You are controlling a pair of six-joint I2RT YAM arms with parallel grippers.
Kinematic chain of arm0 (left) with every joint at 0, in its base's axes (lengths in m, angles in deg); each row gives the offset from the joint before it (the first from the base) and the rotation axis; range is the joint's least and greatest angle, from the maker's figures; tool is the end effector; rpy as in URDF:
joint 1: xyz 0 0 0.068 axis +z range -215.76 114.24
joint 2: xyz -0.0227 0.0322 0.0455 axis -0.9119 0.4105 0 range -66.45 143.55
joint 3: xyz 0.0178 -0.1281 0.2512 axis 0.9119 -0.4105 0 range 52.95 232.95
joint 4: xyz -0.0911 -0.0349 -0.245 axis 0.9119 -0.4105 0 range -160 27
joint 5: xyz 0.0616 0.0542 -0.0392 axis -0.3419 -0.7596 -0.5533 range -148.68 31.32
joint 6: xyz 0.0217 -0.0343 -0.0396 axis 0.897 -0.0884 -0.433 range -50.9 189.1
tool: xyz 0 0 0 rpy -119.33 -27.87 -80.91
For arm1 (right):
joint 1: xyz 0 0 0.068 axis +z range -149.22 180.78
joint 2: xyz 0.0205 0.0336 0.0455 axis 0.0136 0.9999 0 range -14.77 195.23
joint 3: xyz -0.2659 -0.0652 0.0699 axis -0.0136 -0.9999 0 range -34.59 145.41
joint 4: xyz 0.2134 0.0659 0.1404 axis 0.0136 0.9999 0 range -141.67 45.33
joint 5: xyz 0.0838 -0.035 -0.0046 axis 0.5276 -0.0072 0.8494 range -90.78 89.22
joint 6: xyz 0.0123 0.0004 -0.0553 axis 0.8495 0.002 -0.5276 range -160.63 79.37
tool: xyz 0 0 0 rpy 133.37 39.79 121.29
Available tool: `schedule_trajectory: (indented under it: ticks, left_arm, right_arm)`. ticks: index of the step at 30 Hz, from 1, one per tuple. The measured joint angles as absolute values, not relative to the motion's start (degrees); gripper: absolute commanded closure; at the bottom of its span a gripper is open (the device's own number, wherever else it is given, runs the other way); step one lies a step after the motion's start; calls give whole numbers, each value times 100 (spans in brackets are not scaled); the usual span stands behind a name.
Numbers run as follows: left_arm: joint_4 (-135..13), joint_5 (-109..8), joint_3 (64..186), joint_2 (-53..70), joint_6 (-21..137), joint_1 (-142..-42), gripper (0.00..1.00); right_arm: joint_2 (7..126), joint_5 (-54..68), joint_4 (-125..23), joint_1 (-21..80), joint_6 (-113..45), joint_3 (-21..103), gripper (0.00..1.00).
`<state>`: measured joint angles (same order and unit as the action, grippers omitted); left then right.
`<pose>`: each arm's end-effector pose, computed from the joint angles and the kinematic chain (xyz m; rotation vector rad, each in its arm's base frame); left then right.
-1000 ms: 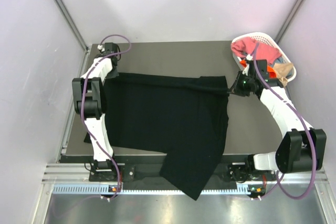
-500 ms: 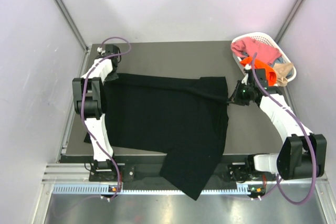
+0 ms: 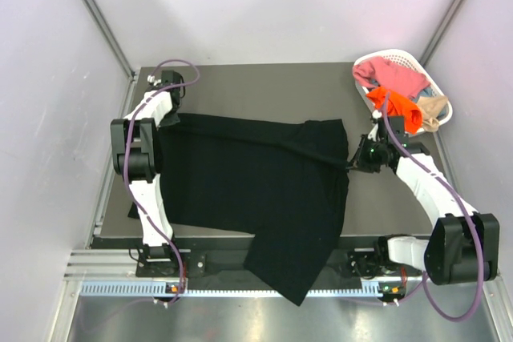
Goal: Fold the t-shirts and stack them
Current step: Fold the tshirt
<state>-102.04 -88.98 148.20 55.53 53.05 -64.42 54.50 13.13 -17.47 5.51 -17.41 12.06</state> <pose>0.4569 0.0307 0.1895 -0.5409 2.5390 0.6247 0.2346 0.0290 0.2360 0.3238 2.5756 0.4936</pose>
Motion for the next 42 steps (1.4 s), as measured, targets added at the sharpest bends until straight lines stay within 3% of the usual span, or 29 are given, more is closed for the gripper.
schedule_trajectory:
  ticks: [42]
  left_arm:
    - [-10252,-8833,14778,5553,5261,-6442,100]
  right_arm:
    - [6008,1525,-2137,733,-1745,428,100]
